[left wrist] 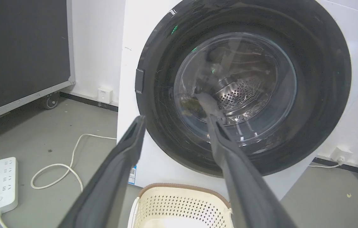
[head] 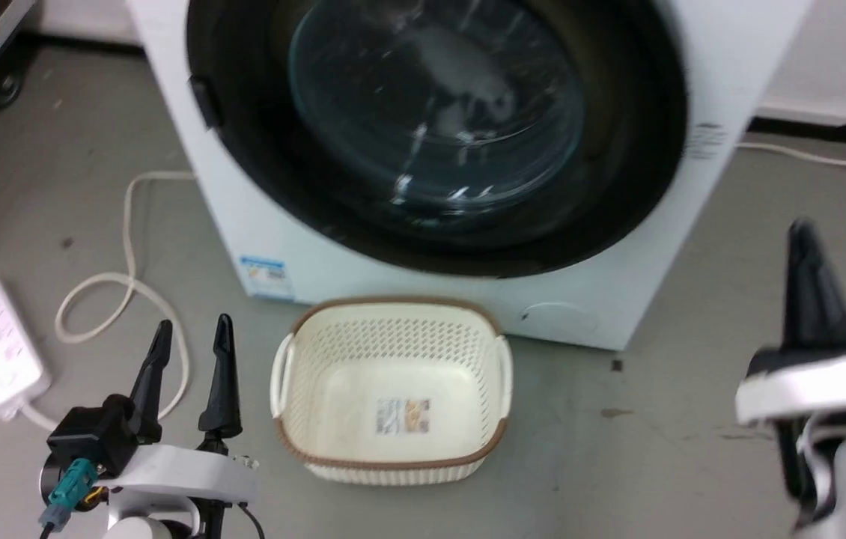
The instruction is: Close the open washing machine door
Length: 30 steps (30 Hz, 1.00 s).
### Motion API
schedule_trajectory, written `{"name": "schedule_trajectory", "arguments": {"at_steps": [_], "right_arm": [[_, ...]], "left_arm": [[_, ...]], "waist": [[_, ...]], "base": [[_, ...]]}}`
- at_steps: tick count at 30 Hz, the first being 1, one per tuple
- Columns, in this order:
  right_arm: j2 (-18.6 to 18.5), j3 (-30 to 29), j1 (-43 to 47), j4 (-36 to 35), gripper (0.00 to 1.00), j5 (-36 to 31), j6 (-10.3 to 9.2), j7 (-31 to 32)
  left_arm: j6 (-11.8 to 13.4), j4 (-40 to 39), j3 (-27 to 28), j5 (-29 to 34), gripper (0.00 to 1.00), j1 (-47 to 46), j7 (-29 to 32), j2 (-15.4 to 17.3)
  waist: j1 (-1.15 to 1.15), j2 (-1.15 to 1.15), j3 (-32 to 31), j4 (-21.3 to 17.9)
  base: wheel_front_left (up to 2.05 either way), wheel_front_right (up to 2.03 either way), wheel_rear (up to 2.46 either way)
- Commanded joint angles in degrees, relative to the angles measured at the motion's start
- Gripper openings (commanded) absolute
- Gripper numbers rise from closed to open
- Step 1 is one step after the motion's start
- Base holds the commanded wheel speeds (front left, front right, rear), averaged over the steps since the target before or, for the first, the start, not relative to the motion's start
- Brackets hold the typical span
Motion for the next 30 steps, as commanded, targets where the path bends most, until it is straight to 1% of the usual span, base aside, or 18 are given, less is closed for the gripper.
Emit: {"name": "schedule_trajectory", "arguments": {"at_steps": [1, 7, 9, 10, 12, 13, 14, 15, 30], "right_arm": [[-0.10, 0.60, 1.99, -0.77, 0.00, 0.40, 0.05, 0.42], [-0.10, 2.09, 10.83, -3.41, 0.00, -0.40, 0.05, 2.07], [-0.10, 2.61, 13.43, -3.89, 0.00, -0.51, 0.05, 2.56], [-0.10, 3.57, 16.60, -4.63, 0.00, -0.60, 0.05, 3.19], [-0.10, 4.27, 18.18, -5.17, 0.00, -0.21, 0.05, 3.57], [-0.10, 4.90, 19.63, -5.48, 0.25, 0.62, 0.05, 4.65], [-0.10, 4.95, 19.85, -5.51, 0.54, 0.91, 0.05, 4.96], [-0.10, 4.97, 20.00, -5.51, 1.00, 1.05, 0.05, 5.27], [-0.10, 4.81, 20.46, -6.24, 1.00, 1.38, 0.05, 6.90]], "left_arm": [[0.22, 0.10, 0.03, 0.35, 1.00, 0.98, 0.31, 0.30], [1.27, 0.65, -1.07, 1.38, 1.00, 2.36, 2.26, 0.66], [1.40, 0.89, -1.66, 1.83, 1.00, 2.63, 3.16, 0.94], [1.58, 1.34, -2.52, 2.59, 1.00, 2.65, 4.39, 1.40], [1.53, 1.68, -2.98, 2.86, 1.00, 2.71, 5.02, 1.70], [1.26, 2.27, -3.73, 3.14, 1.00, 3.02, 5.94, 2.15], [1.20, 2.39, -3.89, 3.14, 1.00, 3.15, 6.09, 2.22], [1.18, 2.51, -4.02, 3.12, 1.00, 3.29, 6.17, 2.24], [1.07, 2.66, -4.87, 1.90, 1.00, 2.84, 6.92, 2.23]], "waist": [[0.01, 0.00, -2.87, -3.37], [0.01, 0.00, -4.25, -5.25], [0.01, 0.00, -4.43, -5.28], [0.01, 0.00, -4.59, -4.92], [0.01, 0.00, -4.71, -4.67], [0.01, 0.00, -4.87, -4.39], [0.01, 0.00, -4.91, -4.31], [0.01, 0.00, -4.99, -4.23], [0.01, 0.00, -6.10, -3.54]], "base": [[0.00, 0.00, 0.00], [0.00, 0.00, 0.00], [0.00, 0.00, 0.00], [0.00, 0.00, 0.00], [0.00, 0.00, 0.00], [0.00, 0.00, 0.00], [0.00, 0.00, 0.00], [0.00, 0.00, 0.00], [0.00, 0.00, 0.00]]}}
